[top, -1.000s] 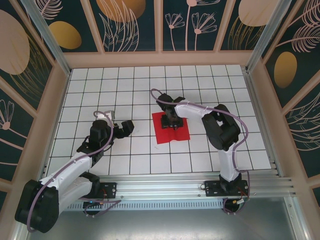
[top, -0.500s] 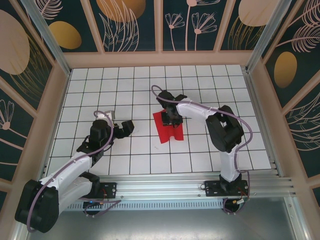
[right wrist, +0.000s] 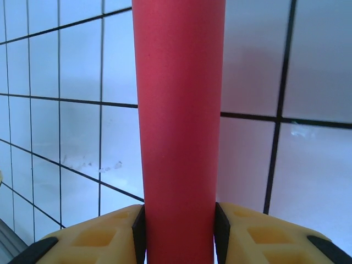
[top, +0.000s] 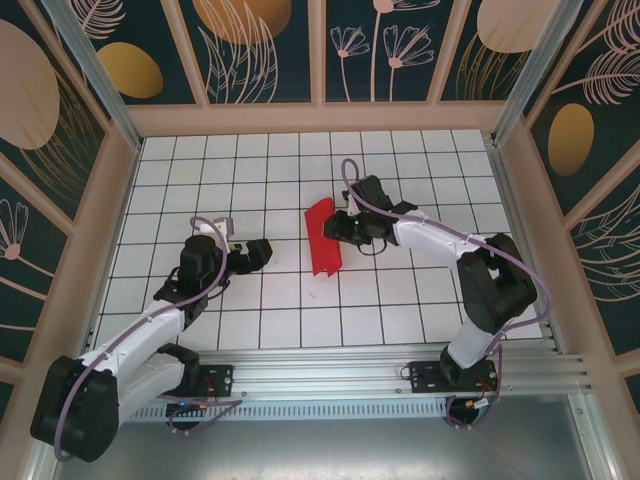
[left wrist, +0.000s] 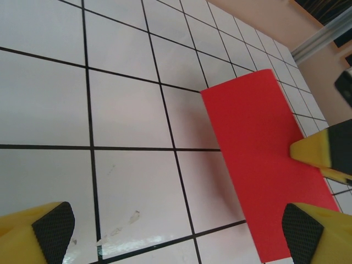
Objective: Fold a paper plane with a square sheet of paper (pick it up from the middle)
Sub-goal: Fold the square sheet of paper in half at the center of the table.
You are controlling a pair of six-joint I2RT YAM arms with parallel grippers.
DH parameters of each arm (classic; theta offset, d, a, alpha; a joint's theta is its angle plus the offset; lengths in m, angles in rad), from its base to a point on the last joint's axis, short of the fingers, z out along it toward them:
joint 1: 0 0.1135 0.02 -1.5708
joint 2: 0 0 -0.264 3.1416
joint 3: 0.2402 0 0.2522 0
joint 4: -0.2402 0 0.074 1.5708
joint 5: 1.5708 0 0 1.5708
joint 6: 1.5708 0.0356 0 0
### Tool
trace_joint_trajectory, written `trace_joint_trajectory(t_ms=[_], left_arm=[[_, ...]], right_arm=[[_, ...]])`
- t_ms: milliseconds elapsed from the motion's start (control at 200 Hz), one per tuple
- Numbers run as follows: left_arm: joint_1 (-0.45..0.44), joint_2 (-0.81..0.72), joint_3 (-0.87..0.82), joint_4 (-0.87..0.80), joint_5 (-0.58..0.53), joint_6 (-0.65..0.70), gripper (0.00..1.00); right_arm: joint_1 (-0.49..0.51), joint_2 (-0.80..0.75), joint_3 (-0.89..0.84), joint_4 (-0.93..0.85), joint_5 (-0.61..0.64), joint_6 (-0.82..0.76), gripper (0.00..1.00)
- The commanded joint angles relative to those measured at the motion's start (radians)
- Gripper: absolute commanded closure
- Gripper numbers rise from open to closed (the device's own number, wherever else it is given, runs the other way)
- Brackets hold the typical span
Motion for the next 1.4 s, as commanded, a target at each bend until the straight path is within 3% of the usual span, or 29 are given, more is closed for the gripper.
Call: trace_joint_trajectory(t_ms=[0, 100, 260, 505, 761, 1391], left_arm=[[-0.003, 0.033, 0.027, 0.085, 0.117, -0.045, 0.01], [-0.003, 0.079, 0.035, 0.123, 0.190, -0.073, 0.03], [-0.003, 0.144, 0.040, 0.208, 0.277, -0.137, 0.13], [-0.007, 0.208, 0.088, 0.190, 0.309, -0.156, 0.31], [-0.050, 0.264, 0.143, 0.142, 0.271, -0.154, 0.46], [-0.263, 0.463, 0.239, 0.244, 0.095, -0.274, 0.53]], right_arm=[[-0.032, -0.031, -0.099, 0.133, -0.066, 0.066, 0.60], [-0.064, -0.054, -0.166, 0.158, -0.060, 0.076, 0.58], [-0.112, -0.096, -0.245, 0.156, -0.038, 0.076, 0.49], [-0.160, -0.109, -0.269, 0.093, -0.030, 0.010, 0.40], [-0.186, -0.106, -0.266, 0.043, -0.023, -0.069, 0.44], [-0.213, -0.020, -0.243, -0.002, -0.020, -0.180, 0.49]])
